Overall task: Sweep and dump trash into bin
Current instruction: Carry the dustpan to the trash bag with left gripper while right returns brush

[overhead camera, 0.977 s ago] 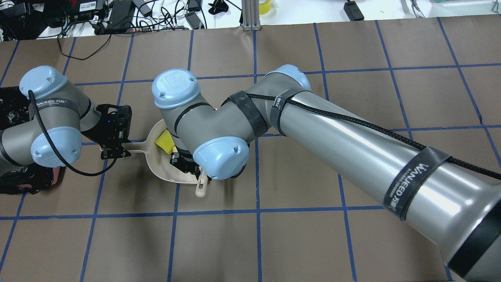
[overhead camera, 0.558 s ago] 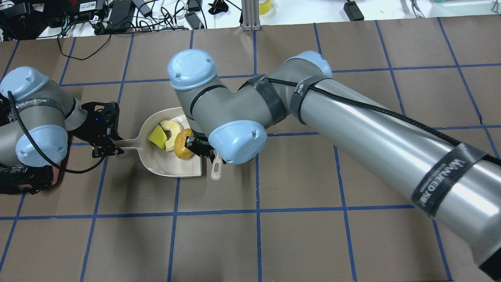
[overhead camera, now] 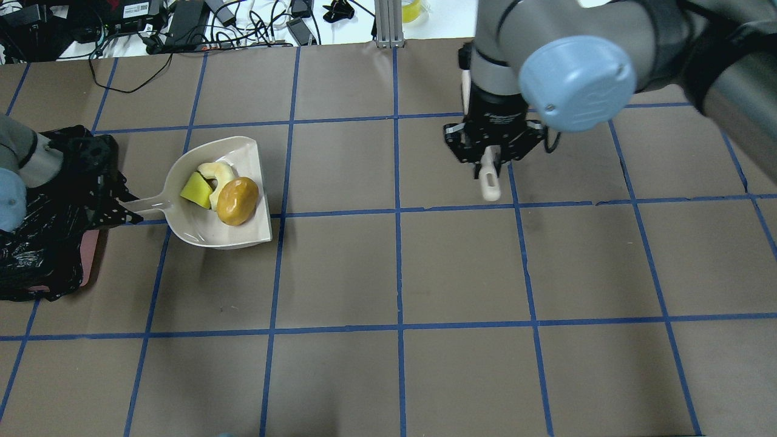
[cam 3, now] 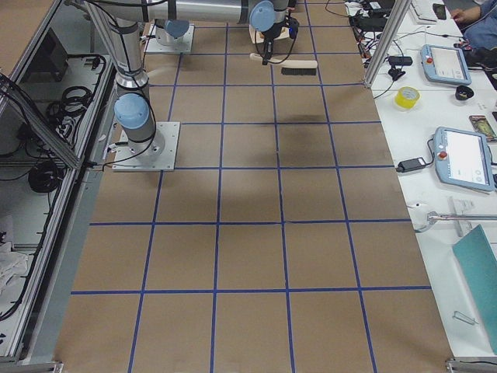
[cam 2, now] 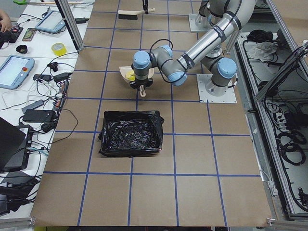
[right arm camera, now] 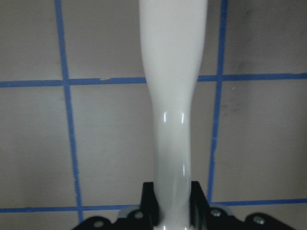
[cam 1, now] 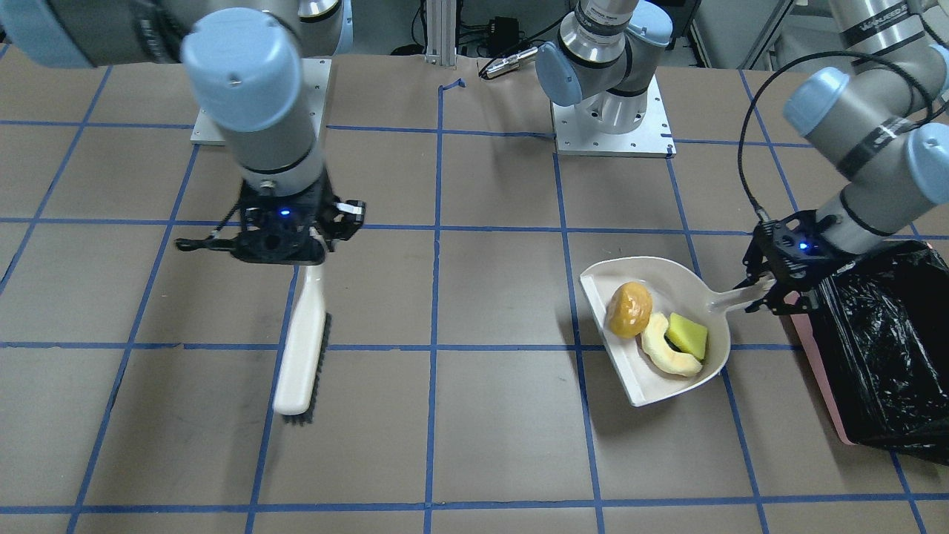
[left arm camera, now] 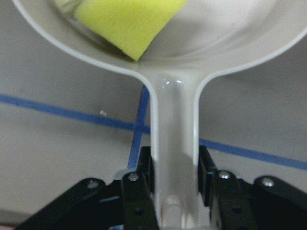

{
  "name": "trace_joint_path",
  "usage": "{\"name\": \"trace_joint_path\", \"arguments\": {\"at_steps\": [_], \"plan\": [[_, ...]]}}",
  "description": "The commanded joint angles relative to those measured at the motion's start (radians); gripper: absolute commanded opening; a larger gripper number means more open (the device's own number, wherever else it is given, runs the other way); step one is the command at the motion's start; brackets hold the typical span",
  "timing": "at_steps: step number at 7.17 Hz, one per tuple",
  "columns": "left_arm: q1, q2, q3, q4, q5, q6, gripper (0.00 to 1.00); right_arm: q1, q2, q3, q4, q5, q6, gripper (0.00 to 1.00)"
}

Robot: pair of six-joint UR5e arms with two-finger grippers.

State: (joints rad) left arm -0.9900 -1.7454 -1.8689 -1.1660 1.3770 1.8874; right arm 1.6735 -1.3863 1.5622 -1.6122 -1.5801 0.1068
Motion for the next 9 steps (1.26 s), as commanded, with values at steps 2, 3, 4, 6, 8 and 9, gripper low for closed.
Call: {"name": "trace_joint_path", "arguments": {"at_steps": [2,3,4,6,8,9], "plan": [[0.196,-0.017,0.246,-0.275,-0.062,-0.005,0.0,-0.377,0.024,0.157,-0.203,-0.054,-0.435,0.0],[0.28,-0.022,0.252,-0.277,-0.071,-0.004,0.0,-0.382,0.071,0.173,-0.298,-0.073,-0.458,0.0],[0.348,-0.025,0.254,-0.276,-0.069,-0.002,0.0,-0.382,0.097,0.173,-0.305,-0.074,-0.466,0.0],[0.439,-0.069,0.319,-0.261,-0.008,-0.004,0.0,-0.397,0.104,0.177,-0.302,-0.083,-0.458,0.0],[0.448,-0.153,0.46,-0.261,0.135,0.004,0.0,-0.442,0.11,0.196,-0.313,-0.084,-0.463,0.0],[0.448,-0.184,0.527,-0.261,0.231,0.051,0.0,-0.46,0.127,0.196,-0.339,-0.122,-0.463,0.0]]}}
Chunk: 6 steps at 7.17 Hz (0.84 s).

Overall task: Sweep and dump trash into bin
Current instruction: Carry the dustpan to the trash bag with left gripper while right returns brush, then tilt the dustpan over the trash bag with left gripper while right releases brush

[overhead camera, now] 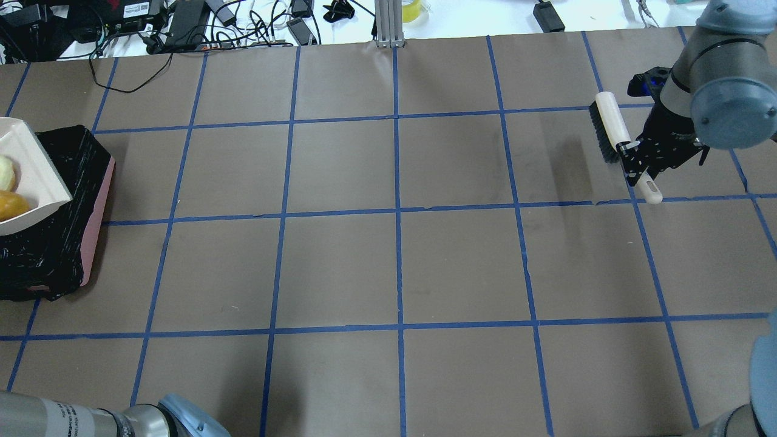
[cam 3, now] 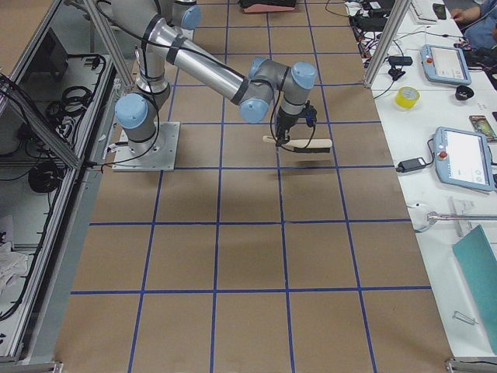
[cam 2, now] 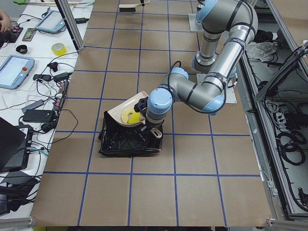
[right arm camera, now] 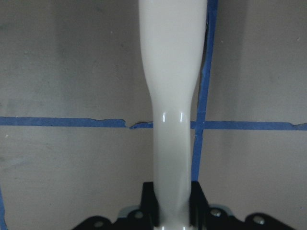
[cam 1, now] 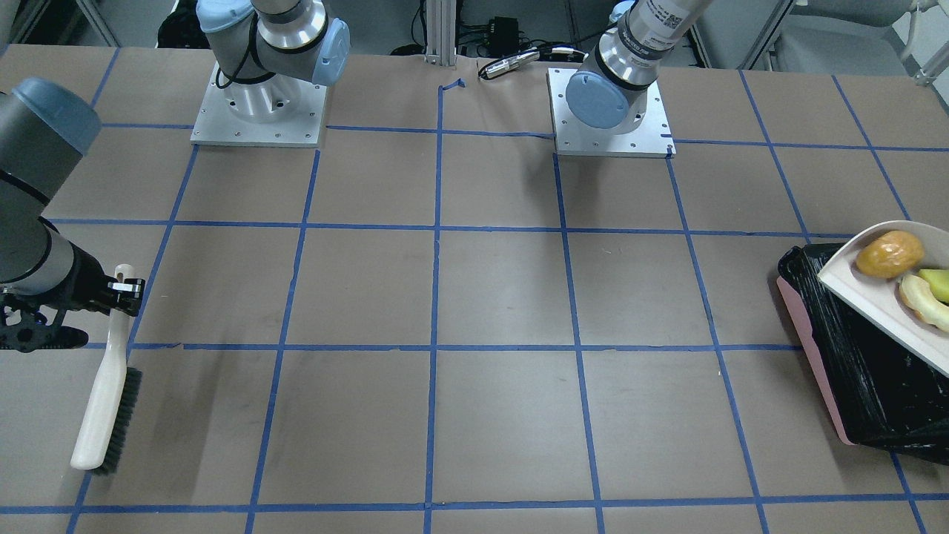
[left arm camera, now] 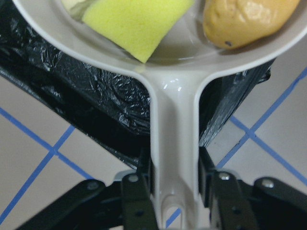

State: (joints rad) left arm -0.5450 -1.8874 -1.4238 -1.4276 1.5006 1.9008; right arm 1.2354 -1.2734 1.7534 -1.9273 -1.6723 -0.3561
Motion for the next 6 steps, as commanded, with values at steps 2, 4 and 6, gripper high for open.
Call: {"name": "trace_joint_path", "arguments": {"at_steps": [2,4,6], "plan": [[-0.003,-0.074,0.17,0.033,0.185,0.188,0.0,-0.03,0.034,0.003,-0.035,-0.021,-0.003,0.0],[-0.08,-0.088,0.143,0.105,0.343,0.239,0.0,-0.03,0.046,0.001,-0.035,-0.021,-0.003,0.0],[-0.195,-0.049,0.059,0.264,0.473,0.335,0.0,-0.03,0.063,0.001,-0.035,-0.018,-0.017,0.0]]}}
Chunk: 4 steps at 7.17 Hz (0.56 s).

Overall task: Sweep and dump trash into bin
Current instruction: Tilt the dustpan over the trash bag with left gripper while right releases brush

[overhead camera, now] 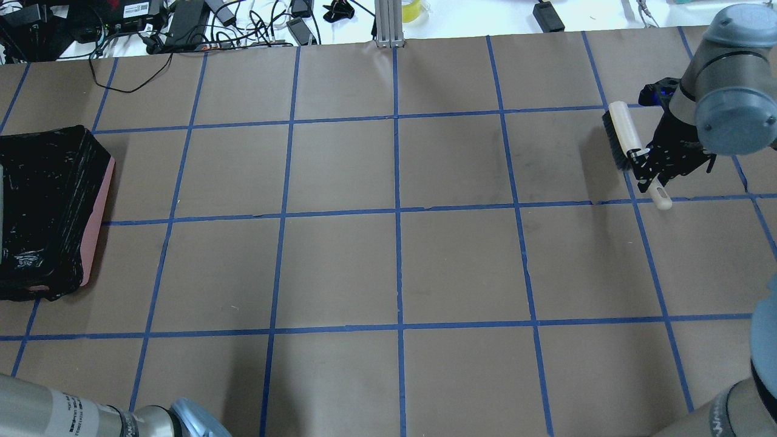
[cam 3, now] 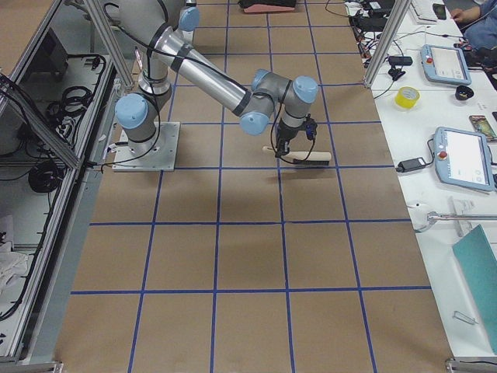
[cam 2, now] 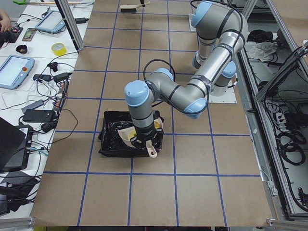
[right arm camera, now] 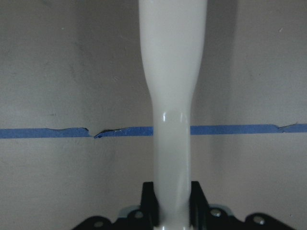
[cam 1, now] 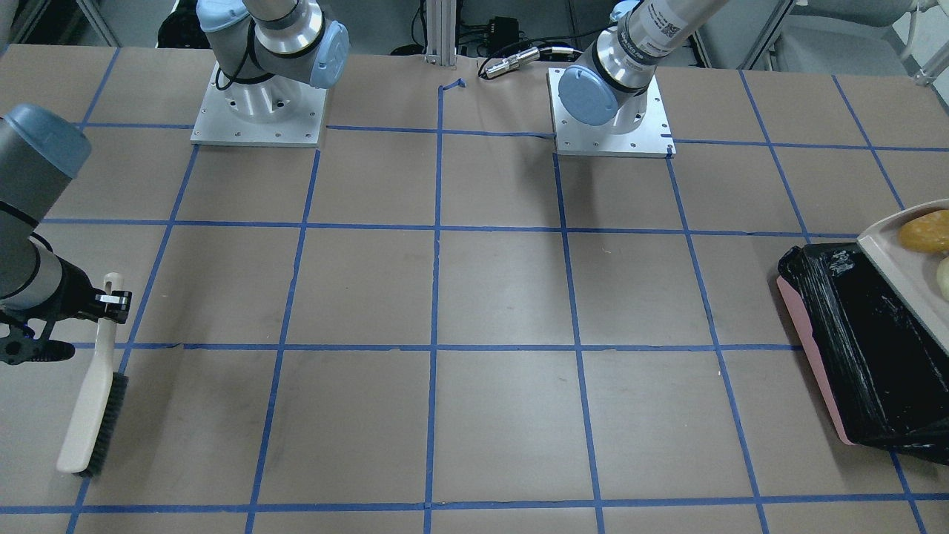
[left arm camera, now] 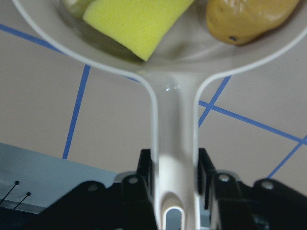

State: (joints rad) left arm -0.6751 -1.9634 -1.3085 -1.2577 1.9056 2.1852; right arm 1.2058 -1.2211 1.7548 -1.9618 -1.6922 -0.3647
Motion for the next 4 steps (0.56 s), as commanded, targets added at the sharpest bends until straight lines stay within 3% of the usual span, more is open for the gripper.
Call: {"name": "trace_joint_path", "arguments": {"at_steps": [1,2,4], "plan": [[-0.081,0.05,-0.13,0.248,0.076,0.15,0.0,0.0,0.012,0.0,0.0,0.002,-0.01,0.0],[-0.083,0.064,-0.194,0.4,0.079,0.209,0.0,0.0,0.015,0.0,0.0,0.002,-0.01,0.05],[-0.087,0.092,-0.268,0.533,0.078,0.258,0.0,0.0,0.018,0.0,0.0,0.002,-0.01,0.27]]}}
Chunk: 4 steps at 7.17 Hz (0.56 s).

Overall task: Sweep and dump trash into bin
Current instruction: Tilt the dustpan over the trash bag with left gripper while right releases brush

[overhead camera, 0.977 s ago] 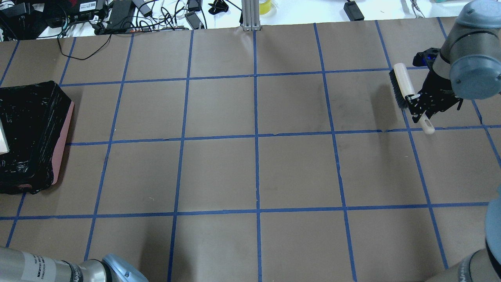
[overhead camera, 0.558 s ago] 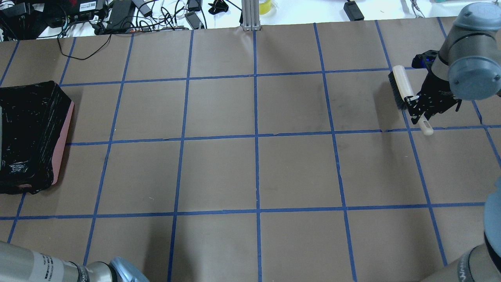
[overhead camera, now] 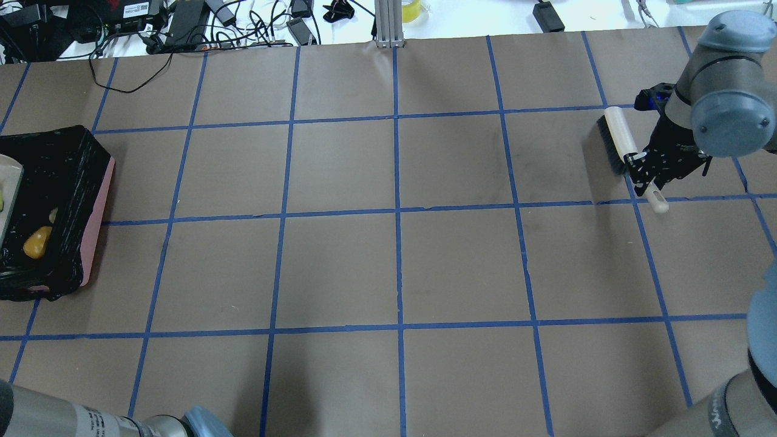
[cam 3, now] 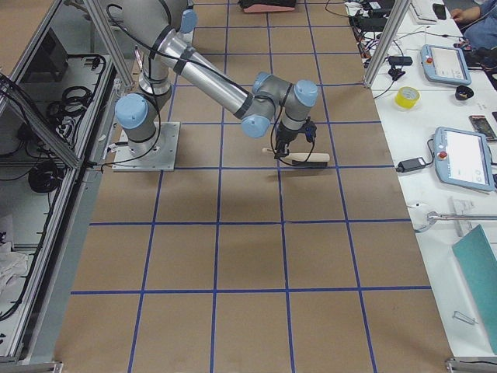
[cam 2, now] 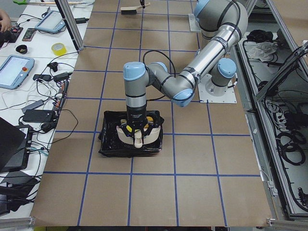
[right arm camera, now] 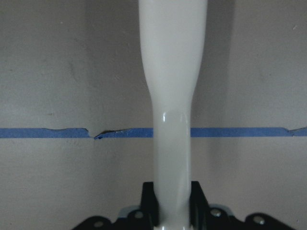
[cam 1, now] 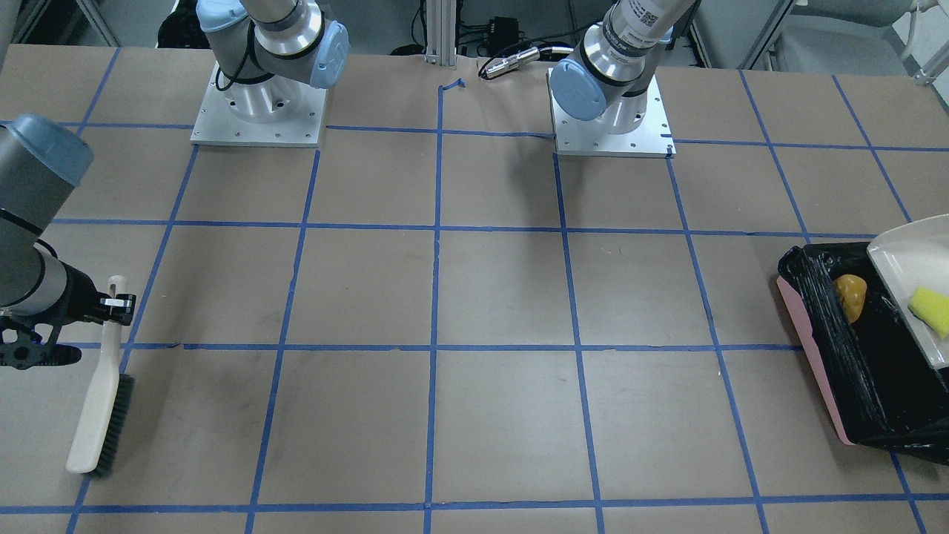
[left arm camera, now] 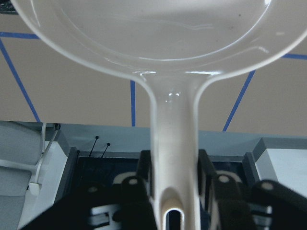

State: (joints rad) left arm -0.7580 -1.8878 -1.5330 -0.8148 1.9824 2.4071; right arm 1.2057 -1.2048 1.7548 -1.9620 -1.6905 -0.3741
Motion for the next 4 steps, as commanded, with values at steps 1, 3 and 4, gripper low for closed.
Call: {"name": "trace_joint_path", "arguments": {"at_steps": [1,3,4], "plan": [[-0.007,0.024,-0.056,0.135,0.001,0.062,0.0,0.0,0.002,0.0,-0.002,0.0,0.001,0.38],[-0.085,0.042,-0.07,0.234,0.077,0.095,0.0,0.0,0.002,0.0,-0.003,-0.002,0.003,0.63],[-0.145,0.058,-0.102,0.294,0.167,0.096,0.0,0.0,0.002,0.0,-0.006,0.0,0.004,0.71]]}}
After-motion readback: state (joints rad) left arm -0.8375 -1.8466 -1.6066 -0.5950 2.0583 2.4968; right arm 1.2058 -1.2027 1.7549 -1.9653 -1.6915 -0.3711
